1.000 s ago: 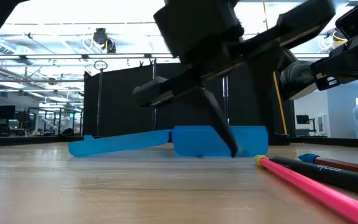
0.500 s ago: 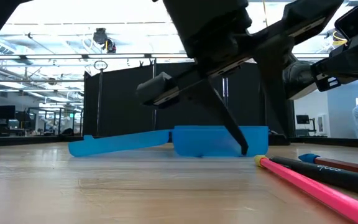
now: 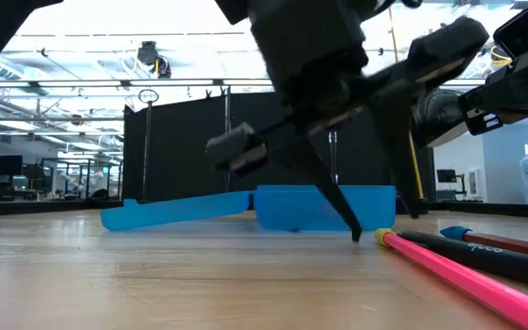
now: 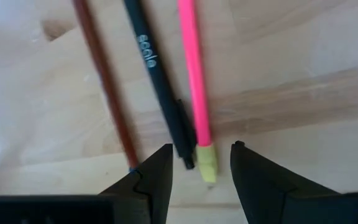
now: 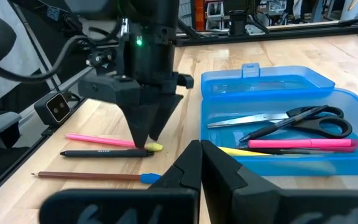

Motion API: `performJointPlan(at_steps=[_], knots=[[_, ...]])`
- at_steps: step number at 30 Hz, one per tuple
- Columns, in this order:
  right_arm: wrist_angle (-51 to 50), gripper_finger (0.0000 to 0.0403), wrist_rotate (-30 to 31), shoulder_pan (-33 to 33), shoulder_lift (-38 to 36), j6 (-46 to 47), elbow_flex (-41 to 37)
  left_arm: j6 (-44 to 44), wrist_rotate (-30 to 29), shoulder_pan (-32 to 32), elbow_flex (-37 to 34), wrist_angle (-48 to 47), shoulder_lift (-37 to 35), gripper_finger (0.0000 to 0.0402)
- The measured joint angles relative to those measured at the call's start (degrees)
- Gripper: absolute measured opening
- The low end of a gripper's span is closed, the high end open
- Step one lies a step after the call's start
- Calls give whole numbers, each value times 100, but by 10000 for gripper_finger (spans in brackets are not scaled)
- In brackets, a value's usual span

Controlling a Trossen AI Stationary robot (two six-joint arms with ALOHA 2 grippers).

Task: Pick & place school supplies into a supply box
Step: Put the pink pencil into the blue supply box

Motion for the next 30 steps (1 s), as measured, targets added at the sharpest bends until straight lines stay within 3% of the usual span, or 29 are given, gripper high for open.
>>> performJointPlan(at_steps=[8, 17, 30], knots=[[0, 0, 0, 0, -1, -11, -2, 16, 2, 26, -286, 348, -17, 161], [-2, 0, 0, 0, -1, -13, -2, -578, 4, 77, -295, 334, -17, 158], [96, 0, -4, 0, 3, 16, -142, -678, -50, 100, -295, 40, -17, 61]])
